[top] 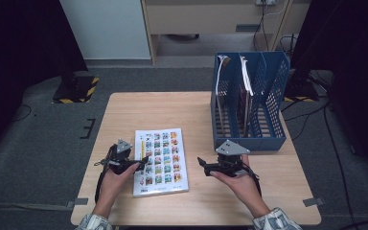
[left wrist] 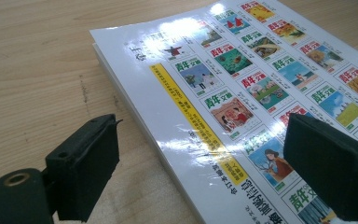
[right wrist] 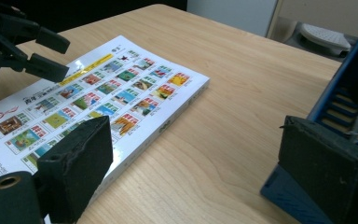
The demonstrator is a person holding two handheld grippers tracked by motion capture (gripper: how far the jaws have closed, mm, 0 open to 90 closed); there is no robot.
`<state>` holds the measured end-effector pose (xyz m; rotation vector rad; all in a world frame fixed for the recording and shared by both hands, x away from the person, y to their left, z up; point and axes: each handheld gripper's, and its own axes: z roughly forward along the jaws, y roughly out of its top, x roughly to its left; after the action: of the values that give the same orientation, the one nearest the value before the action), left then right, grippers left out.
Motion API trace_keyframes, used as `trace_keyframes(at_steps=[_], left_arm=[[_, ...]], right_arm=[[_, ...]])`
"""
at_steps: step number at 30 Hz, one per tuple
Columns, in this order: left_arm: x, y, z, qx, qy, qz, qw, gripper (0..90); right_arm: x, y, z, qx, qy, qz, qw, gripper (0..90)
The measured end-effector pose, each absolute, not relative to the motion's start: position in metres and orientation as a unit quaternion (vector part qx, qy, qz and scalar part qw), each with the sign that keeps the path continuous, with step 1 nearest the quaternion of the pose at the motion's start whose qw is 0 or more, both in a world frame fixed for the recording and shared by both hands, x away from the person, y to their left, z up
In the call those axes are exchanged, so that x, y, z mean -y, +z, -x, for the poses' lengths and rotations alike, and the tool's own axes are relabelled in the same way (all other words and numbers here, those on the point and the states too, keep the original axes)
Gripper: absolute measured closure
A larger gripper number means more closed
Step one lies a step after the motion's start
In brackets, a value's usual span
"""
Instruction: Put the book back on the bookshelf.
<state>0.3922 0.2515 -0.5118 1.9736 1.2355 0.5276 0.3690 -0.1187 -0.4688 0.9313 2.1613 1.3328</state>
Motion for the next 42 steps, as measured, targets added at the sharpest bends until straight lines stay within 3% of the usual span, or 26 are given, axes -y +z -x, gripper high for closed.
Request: trace_keyframes(at_steps=[9,22,42], left_arm=[[-0.25,-0.516,-0.395,-0.49,0.198,-0.766,0.365,10.1],[-0.247,-0.521,-0.399,-0.508,0.19,-0.765,0.349,12.2],[-0.248,-0.519,-0.414,-0.498,0.177,-0.776,0.345,16.8]], right_arm=[[0.101,-0.481,-0.37,-0.801,0.464,-0.32,0.201,12.0],[0.074,-0.497,-0.375,-0.827,0.441,-0.302,0.173,31.6],[0.043,-0.521,-0.402,-0.832,0.427,-0.329,0.128,28.1]])
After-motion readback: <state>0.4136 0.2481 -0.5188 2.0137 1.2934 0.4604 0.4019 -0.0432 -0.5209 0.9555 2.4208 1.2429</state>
